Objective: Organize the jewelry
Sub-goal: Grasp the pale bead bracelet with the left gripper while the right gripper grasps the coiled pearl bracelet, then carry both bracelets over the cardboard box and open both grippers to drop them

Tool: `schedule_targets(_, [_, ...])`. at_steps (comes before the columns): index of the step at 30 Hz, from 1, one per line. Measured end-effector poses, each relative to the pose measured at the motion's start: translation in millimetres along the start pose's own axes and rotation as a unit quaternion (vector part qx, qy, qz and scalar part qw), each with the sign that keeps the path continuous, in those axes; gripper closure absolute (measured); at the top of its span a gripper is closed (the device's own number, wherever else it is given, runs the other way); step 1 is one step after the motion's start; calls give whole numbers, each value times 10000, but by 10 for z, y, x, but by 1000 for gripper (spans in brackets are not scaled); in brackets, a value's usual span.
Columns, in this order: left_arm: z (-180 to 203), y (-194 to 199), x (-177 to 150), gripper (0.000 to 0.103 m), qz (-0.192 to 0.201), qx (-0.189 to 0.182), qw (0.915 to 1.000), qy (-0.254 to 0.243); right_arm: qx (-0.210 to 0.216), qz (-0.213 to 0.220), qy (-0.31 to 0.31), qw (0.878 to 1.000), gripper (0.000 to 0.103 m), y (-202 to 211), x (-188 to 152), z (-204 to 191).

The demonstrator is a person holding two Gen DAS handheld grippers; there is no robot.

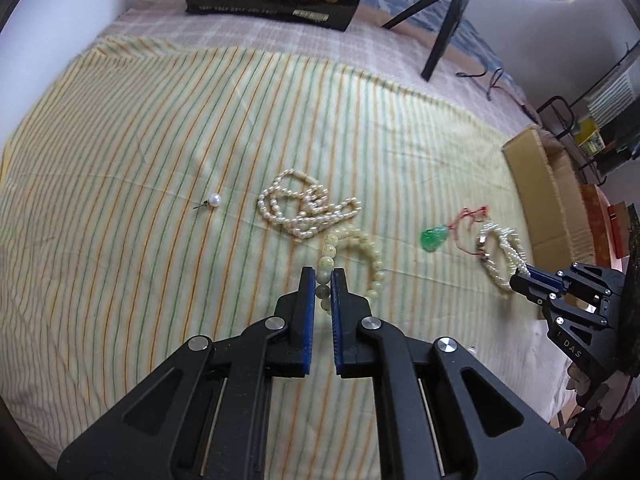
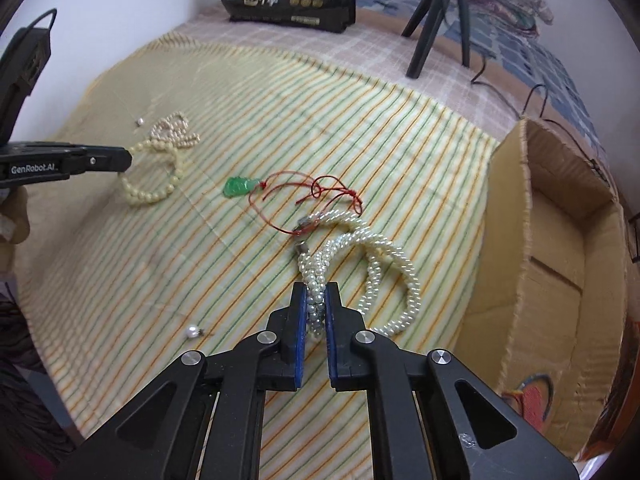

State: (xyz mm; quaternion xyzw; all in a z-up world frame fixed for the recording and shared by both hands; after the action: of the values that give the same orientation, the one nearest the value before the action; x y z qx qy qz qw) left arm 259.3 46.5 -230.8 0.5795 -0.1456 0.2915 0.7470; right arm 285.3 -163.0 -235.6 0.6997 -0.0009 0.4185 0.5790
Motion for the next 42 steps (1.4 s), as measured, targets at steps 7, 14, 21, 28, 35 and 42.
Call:
schedule_targets(7, [174, 299, 54, 98, 238, -330, 9992, 46, -52, 468, -326, 9984, 96, 342, 82, 96])
schedule_targets(14, [431, 599, 156, 98, 515, -743, 9959, 44, -107, 1030, -632, 9926, 96, 728, 194, 210])
schedule_targets(21, [715, 763, 223, 98, 714, -1009, 9923, -60, -195, 1560, -860, 9838, 96, 1072, 309, 320])
schedule_targets(28, [1013, 801, 274, 98, 805, -1224, 9891, -168, -183, 1976, -912, 9759, 96, 1324, 464, 388])
schedule_targets(35, [1439, 851, 352, 98, 930, -1539, 9831, -348, -277, 2187, -1015, 9701, 96, 1451, 578, 592])
schedule_targets(42, [1855, 822, 419, 98, 974, -1847, 9768, -469, -398, 2495, -1187, 9602, 96, 1651, 722, 895])
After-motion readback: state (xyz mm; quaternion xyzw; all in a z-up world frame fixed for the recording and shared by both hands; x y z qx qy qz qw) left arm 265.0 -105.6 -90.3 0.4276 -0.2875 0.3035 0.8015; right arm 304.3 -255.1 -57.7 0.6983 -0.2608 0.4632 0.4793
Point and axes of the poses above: each gripper's, at about its wrist camera, not at the fingertips, and y roughly against the way its jaws point, z to its right, x to its top, the point moved 4 cm from there along -y, roughly the way its jaws point, and after that the axes turned 15 degrees about z, right-handed, at the moved point
